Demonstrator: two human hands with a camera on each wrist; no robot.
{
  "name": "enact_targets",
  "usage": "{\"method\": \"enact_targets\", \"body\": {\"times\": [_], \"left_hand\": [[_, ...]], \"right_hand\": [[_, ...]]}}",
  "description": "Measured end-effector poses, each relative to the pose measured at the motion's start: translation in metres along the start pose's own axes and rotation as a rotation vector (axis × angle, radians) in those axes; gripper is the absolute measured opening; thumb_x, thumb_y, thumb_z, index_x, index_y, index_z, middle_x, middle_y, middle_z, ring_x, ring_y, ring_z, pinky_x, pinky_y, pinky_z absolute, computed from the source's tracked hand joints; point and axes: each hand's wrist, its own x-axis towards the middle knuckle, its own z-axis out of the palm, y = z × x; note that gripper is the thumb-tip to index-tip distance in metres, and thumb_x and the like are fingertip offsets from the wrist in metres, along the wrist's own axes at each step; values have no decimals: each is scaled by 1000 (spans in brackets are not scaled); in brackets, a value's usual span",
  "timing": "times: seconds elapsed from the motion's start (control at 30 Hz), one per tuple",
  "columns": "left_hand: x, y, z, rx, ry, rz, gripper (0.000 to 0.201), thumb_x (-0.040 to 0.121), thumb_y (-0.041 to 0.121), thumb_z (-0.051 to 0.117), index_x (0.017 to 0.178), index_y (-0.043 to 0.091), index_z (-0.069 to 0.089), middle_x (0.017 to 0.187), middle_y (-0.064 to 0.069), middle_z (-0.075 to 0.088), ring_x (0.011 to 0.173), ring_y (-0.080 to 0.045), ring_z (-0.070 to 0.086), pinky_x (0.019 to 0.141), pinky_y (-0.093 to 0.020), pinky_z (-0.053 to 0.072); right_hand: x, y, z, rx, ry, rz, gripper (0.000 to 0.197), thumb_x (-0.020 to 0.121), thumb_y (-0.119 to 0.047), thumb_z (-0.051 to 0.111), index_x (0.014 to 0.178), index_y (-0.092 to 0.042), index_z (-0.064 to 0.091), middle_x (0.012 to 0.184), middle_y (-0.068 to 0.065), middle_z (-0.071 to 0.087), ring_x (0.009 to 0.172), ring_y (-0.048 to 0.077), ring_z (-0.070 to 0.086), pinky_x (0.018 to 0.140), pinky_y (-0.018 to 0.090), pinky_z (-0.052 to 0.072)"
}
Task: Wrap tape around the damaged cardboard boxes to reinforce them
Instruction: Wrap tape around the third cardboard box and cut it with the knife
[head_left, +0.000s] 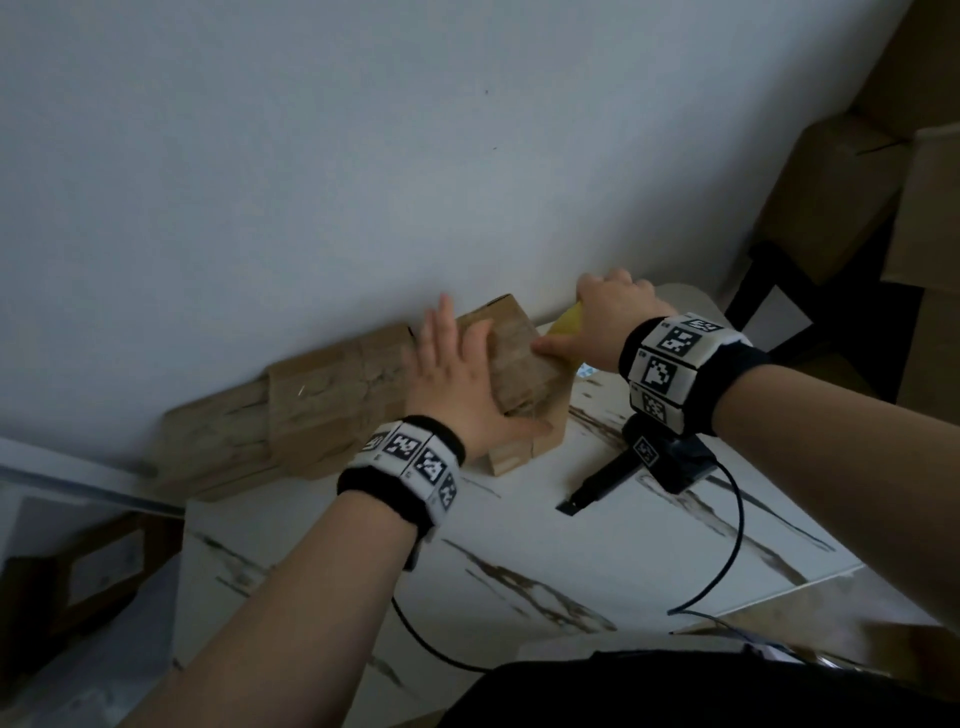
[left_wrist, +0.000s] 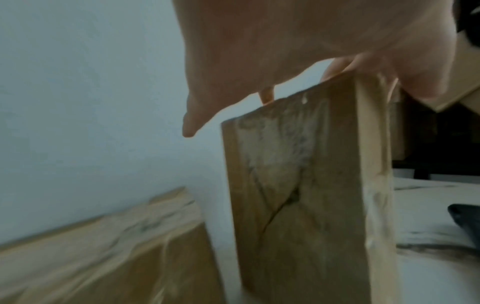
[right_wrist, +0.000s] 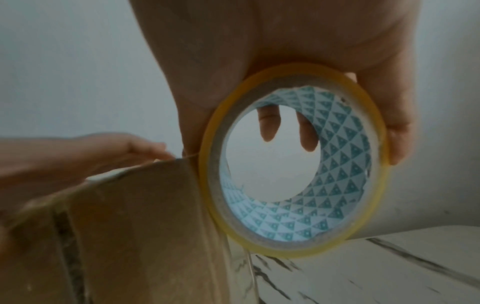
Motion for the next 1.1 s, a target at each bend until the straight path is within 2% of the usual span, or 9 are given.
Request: {"method": "enact_targets", "body": {"times": [0.1, 0.17, 0.27, 0.37, 0.43, 0.63, 0.77, 0.97, 1.1], "left_hand": [[14, 19, -4, 58, -82, -1, 136, 53, 81, 63, 148, 21, -14, 154, -12, -27, 140, -34, -27, 111, -65, 2], [21, 23, -3, 87, -126, -26, 134, 57, 82, 60, 148, 20, -17, 156, -12, -23, 142, -36, -21, 109, -68, 4], [23, 18, 0, 54, -81, -24, 125, 60, 80, 59, 148, 23, -10, 158, -7, -9, 145, -32, -9, 109, -67, 10], [23, 13, 4, 35, 5, 10, 120, 57, 78, 61, 146, 28, -1, 153, -3, 5, 142, -30, 4, 107, -66, 16], [24, 12, 5, 32, 10, 29, 117, 55, 76, 62, 145, 33, 1, 151, -3, 9, 140, -30, 9, 106, -66, 18], [22, 9, 8, -41, 84, 35, 103, 52, 73, 66, 135, 42, 14, 144, -1, 22, 134, -28, 19, 103, -63, 24], [21, 11, 6, -44, 61, 26, 101, 52, 71, 69, 133, 46, 13, 147, -3, 19, 137, -29, 16, 105, -63, 22], [19, 9, 2, -78, 17, 26, 97, 54, 73, 67, 136, 54, 17, 152, -3, 8, 142, -28, 6, 109, -63, 19], [20, 15, 3, -275, 107, 47, 89, 49, 74, 66, 128, 50, 32, 148, -5, 18, 137, -28, 18, 109, -55, 26]], "right_hand": [[-2, -4, 4, -9, -16, -15, 70, 78, -66, 56, 123, -14, 44, 129, 14, 43, 118, 36, 42, 92, 46, 41], [0, 0, 3, 48, -35, -28, 56, 83, -59, 52, 121, -18, 45, 125, 11, 44, 116, 34, 43, 91, 43, 41], [4, 11, -2, 279, -52, -52, 37, 87, -45, 56, 112, -19, 49, 109, 7, 51, 100, 26, 49, 78, 32, 39], [5, 24, -3, 418, -80, -57, 35, 81, -48, 65, 94, -18, 51, 82, -2, 51, 80, 19, 52, 64, 27, 39], [7, 27, -5, 396, -55, -67, 38, 76, -51, 69, 86, -18, 53, 73, -4, 49, 73, 17, 51, 57, 26, 38], [12, 28, -5, 205, -4, -41, 45, 73, -59, 68, 69, -19, 48, 70, -2, 47, 75, 20, 50, 56, 27, 35], [13, 38, 5, 154, 3, -9, 52, 69, -64, 68, 89, -19, 52, 86, 1, 54, 81, 22, 53, 67, 30, 43], [16, 35, -5, 238, 10, -70, 48, 69, -59, 72, 85, -17, 55, 74, -2, 49, 79, 19, 49, 68, 27, 36], [18, 35, -20, 293, 38, -93, 47, 68, -57, 74, 81, -16, 55, 69, -4, 46, 80, 19, 49, 68, 26, 36]]}}
